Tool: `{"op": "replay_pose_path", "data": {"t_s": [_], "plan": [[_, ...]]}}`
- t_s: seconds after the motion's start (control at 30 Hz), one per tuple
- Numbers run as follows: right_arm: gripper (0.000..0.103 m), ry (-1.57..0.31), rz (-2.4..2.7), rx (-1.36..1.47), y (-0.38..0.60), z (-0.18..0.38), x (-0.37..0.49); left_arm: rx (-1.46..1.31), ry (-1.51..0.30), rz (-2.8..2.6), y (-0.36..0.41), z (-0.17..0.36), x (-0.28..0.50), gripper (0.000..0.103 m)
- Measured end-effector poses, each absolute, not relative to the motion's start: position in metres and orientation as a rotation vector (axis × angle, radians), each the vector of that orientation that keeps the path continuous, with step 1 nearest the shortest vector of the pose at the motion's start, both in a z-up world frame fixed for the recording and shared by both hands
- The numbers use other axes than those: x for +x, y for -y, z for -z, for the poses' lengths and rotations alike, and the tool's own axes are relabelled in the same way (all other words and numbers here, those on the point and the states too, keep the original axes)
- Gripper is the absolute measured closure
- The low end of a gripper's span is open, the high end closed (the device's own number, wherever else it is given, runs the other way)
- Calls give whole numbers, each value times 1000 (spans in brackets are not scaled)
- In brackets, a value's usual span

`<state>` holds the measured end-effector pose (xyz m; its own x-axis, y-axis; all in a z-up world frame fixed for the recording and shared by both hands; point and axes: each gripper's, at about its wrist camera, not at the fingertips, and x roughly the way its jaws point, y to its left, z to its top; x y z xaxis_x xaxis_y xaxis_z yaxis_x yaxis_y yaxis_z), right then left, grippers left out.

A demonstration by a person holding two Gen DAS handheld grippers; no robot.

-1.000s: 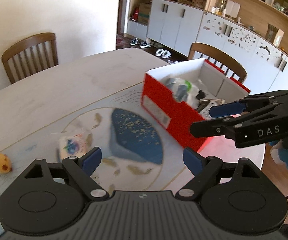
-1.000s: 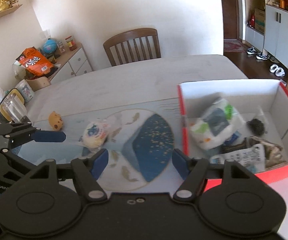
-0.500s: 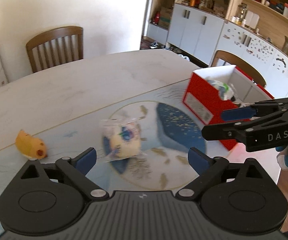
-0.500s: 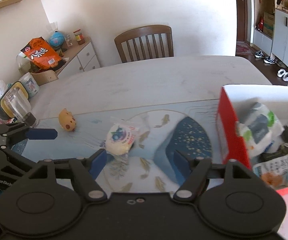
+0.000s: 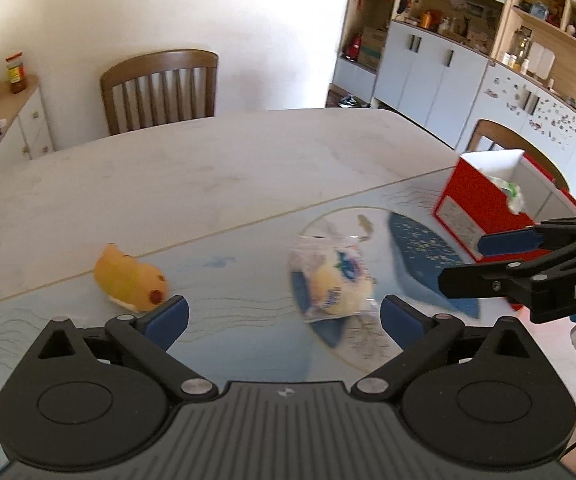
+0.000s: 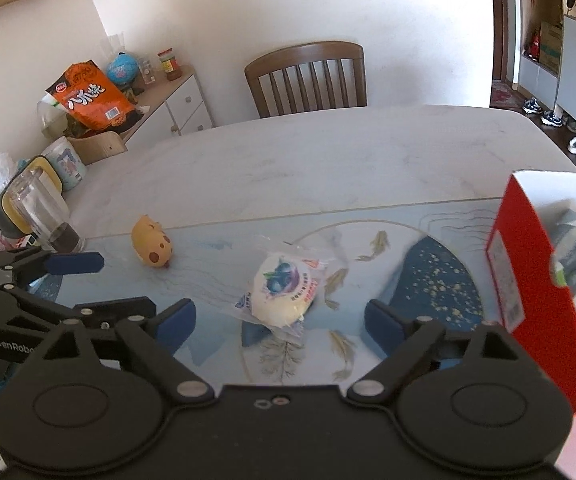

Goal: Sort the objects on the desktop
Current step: 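Reach the left gripper toward the yellow squishy toy while the right approaches the blueberry bread bag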

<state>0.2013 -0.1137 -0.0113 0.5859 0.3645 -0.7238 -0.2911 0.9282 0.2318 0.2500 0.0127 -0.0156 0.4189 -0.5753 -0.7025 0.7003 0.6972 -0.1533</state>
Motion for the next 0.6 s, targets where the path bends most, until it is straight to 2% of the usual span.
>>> {"op": "replay_pose_path", "data": {"t_s": [0.6], "plan": [[9,-942,-326,66,74,50,242,251,-742,700,-43,58,331,0]]}}
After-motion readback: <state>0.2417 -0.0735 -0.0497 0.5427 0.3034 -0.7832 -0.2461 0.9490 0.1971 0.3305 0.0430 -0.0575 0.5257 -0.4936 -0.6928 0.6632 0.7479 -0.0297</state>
